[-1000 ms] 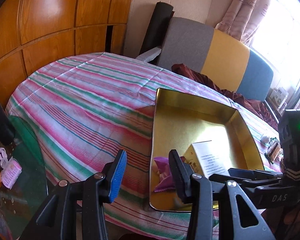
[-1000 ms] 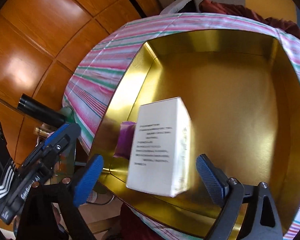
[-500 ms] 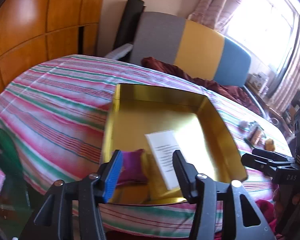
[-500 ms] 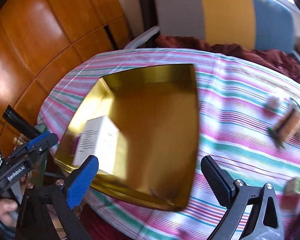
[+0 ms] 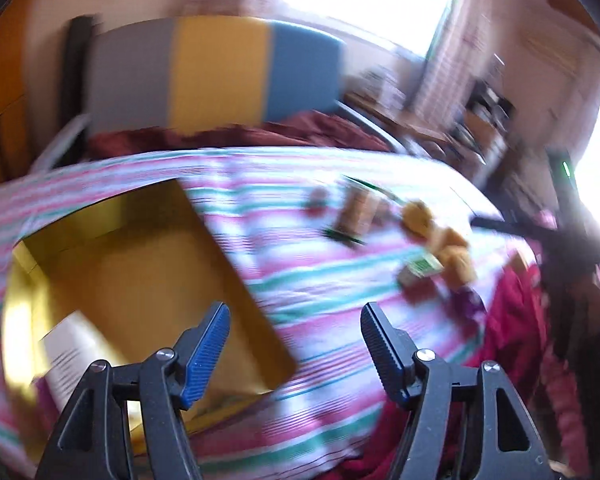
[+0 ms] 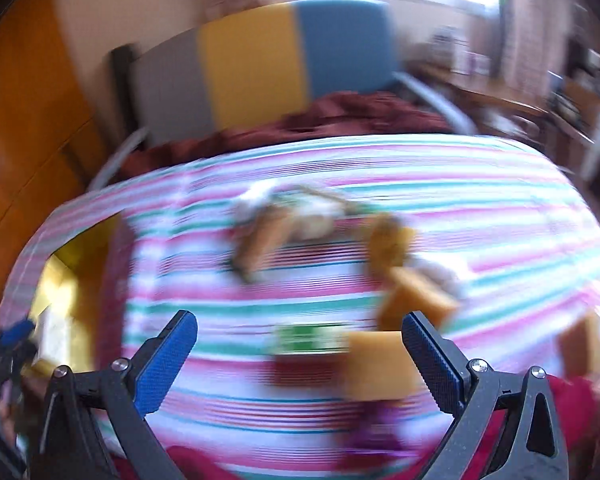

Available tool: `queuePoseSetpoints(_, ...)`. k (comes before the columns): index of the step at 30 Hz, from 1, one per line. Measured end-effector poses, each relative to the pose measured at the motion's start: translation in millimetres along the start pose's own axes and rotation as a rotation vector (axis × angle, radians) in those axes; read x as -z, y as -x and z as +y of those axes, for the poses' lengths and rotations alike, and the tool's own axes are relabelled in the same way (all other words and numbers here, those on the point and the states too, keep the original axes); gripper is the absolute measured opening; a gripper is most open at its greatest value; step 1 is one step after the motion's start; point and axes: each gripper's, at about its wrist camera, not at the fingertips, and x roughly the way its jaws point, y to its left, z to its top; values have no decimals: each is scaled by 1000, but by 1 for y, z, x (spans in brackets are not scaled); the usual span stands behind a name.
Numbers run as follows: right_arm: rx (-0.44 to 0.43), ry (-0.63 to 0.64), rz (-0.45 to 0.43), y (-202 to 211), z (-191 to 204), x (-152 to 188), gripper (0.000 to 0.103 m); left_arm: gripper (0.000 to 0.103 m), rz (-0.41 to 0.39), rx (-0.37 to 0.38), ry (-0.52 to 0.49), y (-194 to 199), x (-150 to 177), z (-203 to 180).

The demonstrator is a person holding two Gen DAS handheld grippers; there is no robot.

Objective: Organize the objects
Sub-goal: 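Move both grippers back over the remaining items on the table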

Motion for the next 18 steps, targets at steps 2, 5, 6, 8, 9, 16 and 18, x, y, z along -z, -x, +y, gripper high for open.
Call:
queuePoseSetpoints(2,43,-81,-11,1,-32,-3,103,69,35,40,-78,-19,-6,-29)
queuePoseSetpoints(5,66,-176,-25,0,-66,-1,103,69,98,69,-182,-49,-11,-69)
queuePoseSetpoints(6,61,-200,-25,-1,-74,1,103,69,116,76,-224,-59,-12,-83)
queuePoseSetpoints(8,31,-247,-20,-7,-88,5,103,69,130,90,-299,-73,-12,-103)
queuePoseSetpoints(9,-2,-272,-10,-7,-90,8,103,69,138,99,-352,-83,-12,-115)
queuePoseSetpoints(16,-115,-290,-27,-7,-92,10,103,69,194,136,-569,-139,-19,-154)
queuePoseSetpoints(18,-135,-296,-14,-10,-92,11,103,69,208,151,-611,-154,-21,-165)
